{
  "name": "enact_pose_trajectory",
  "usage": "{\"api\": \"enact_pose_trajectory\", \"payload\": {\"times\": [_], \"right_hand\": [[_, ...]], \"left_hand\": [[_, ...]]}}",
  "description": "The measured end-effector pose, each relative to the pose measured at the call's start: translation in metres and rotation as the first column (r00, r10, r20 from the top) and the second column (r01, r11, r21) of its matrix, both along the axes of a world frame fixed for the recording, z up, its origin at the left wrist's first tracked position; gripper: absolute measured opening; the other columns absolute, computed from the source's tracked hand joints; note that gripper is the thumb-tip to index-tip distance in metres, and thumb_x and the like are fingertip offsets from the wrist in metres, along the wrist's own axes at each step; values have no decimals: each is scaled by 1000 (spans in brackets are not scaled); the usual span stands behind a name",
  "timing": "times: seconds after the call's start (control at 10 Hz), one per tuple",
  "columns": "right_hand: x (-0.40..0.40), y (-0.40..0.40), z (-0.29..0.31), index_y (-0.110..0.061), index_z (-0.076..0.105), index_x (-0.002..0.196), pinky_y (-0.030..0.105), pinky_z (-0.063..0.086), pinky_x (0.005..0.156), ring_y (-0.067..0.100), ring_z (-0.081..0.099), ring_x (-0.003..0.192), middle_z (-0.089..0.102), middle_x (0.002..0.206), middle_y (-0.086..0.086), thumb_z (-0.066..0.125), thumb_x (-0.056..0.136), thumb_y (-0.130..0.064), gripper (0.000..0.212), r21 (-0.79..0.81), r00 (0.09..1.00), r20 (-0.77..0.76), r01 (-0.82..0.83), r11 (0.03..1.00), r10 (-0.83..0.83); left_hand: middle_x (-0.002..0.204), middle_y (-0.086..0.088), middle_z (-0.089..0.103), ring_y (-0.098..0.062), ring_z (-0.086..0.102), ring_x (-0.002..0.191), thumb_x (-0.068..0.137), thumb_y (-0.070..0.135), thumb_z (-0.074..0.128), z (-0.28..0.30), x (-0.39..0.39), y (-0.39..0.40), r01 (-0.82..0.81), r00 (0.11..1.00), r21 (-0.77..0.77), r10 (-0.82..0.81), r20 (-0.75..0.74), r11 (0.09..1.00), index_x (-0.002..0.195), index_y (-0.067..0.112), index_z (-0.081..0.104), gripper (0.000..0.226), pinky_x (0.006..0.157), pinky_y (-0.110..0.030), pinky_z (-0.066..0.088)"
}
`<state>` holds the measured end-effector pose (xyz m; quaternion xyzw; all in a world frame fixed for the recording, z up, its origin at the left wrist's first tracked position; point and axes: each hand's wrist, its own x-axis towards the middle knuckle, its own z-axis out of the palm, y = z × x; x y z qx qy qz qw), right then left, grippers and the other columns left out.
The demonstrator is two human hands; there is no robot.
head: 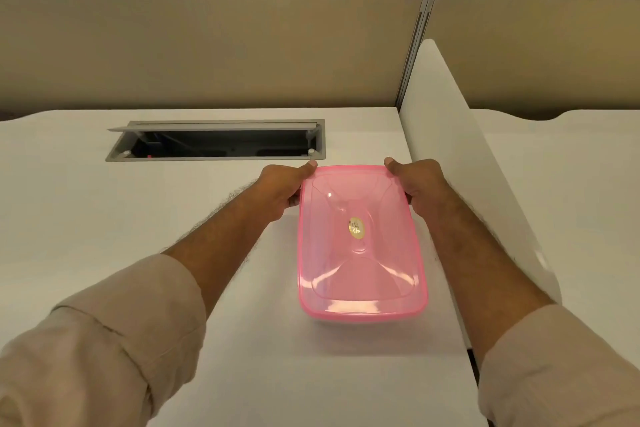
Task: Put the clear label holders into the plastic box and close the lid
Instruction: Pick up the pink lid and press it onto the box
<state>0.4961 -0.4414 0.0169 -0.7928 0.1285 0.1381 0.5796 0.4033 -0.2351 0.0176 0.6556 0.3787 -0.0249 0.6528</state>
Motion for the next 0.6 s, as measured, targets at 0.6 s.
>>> {"api": "enact_pose_trajectory", "payload": {"times": [0.6], "right_hand": [[-48, 3, 24, -8, 52, 62, 30, 40, 66, 30, 56, 74, 54, 62, 5, 56, 91, -47, 50, -435, 973, 169, -71, 898, 159]], "left_hand": [[93, -3, 65, -21, 62, 88, 92, 60, 52, 24, -39, 9, 147, 985, 328, -168, 36, 933, 91, 12, 64, 50, 80, -35, 52]]}}
